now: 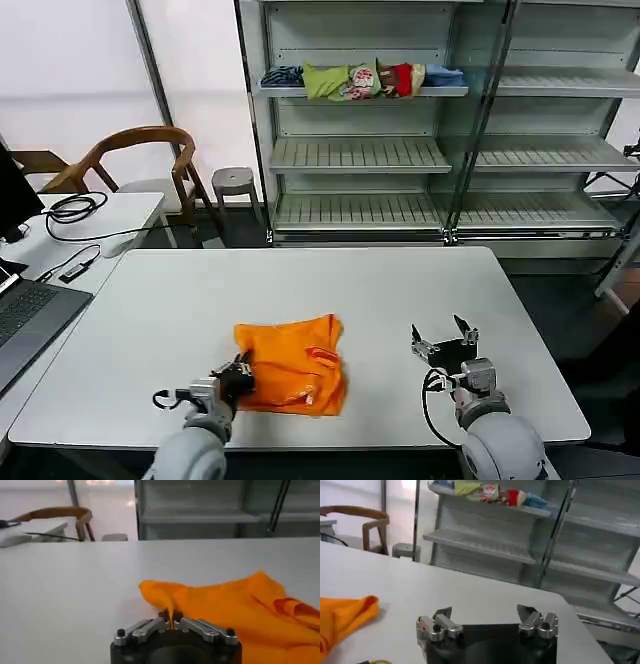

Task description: Fold and organize the clothes.

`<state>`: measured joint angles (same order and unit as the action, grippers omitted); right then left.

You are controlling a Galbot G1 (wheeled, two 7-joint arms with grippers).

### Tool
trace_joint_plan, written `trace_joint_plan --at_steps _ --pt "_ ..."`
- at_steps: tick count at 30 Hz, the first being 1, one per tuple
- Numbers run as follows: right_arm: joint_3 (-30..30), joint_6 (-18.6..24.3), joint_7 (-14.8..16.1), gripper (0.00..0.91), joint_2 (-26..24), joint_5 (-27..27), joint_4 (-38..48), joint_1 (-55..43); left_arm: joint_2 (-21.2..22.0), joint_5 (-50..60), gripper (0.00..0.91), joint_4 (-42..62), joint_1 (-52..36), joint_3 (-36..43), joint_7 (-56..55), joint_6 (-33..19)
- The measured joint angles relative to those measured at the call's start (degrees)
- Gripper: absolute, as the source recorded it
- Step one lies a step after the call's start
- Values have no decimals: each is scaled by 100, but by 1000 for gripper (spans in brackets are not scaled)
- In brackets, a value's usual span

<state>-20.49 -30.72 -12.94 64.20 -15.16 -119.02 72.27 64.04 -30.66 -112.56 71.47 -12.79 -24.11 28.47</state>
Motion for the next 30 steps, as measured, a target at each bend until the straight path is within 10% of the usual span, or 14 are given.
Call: trace_joint_plan --at_steps 21,30 --pt "53 85 81 907 76 -4 64 -159 -2251 -1307 20 -268 1213 -3387 1072 403" --pt "-119 89 68 907 41 57 -52 16 -1969 -741 20 -1102 1460 -3147 970 375"
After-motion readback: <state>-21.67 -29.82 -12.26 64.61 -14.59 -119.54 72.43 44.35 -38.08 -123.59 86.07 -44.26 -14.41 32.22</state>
